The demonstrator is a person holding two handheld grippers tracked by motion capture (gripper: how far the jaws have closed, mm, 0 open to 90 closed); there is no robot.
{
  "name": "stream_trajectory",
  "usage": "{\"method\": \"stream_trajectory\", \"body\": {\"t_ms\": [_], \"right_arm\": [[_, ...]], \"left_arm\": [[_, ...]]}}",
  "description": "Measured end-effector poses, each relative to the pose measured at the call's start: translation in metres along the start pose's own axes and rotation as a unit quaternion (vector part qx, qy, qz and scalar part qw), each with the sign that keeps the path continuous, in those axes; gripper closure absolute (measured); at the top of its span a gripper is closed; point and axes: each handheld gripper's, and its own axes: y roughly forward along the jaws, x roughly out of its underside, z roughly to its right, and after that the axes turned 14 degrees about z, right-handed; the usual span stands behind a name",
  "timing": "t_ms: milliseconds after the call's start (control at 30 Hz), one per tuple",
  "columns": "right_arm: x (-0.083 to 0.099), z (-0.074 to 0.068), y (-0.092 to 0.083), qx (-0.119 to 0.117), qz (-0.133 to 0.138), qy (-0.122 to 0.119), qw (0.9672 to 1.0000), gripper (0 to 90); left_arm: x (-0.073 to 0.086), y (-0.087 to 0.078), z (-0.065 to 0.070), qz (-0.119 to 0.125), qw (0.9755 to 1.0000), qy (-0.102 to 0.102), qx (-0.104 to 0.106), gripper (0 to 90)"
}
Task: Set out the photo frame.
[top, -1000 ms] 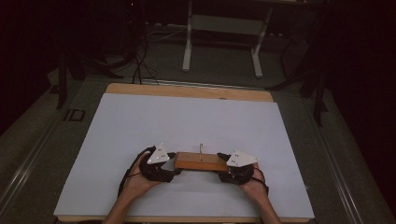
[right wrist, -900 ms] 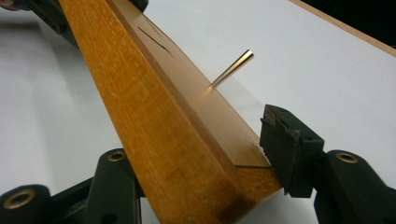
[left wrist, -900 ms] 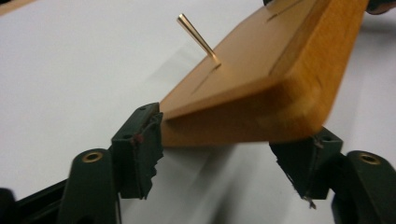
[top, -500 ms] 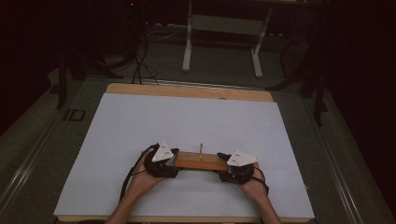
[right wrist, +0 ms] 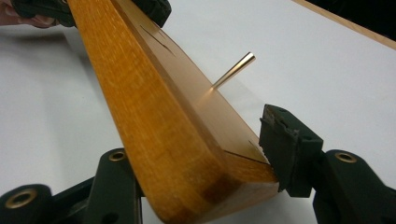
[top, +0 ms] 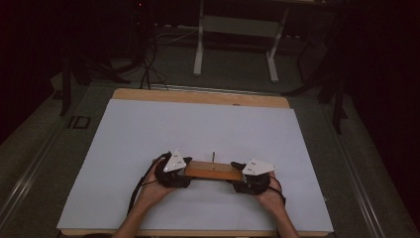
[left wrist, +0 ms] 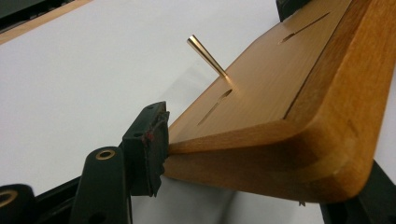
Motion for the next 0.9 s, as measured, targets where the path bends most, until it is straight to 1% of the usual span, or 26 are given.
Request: {"method": "stream_trajectory", "body": {"t_ms": [267,400,467,567,733,900], "right_arm": [[0.0021,0.0026,-0.0002,0.006,-0.003,-0.001,1.0000,44.8],[0.0040,0.0046,-0.0002,0.012,-0.007,0.001,0.9999,44.6],[0.0053,0.0062,-0.0004,0.013,-0.009,0.006,0.9999,44.5],[0.0052,0.0070,-0.0004,0.014,-0.010,0.007,0.9998,44.5],[0.0046,0.0077,-0.0003,0.015,-0.010,0.005,0.9998,44.5],[0.0042,0.0081,-0.0003,0.018,-0.009,0.004,0.9998,44.5]], "left_arm": [[-0.0010,0.0036,0.0029,0.002,1.0000,0.006,-0.001,40.3],[-0.0015,0.0046,0.0035,0.000,1.0000,0.009,-0.003,41.0],[-0.0019,0.0049,0.0039,-0.001,0.9999,0.010,-0.004,41.3],[-0.0024,0.0055,0.0046,-0.003,0.9999,0.012,-0.006,42.2],[-0.0038,0.0062,0.0060,-0.006,0.9997,0.021,-0.010,44.2],[-0.0058,0.0063,0.0059,-0.013,0.9997,0.018,-0.008,45.2]]}}
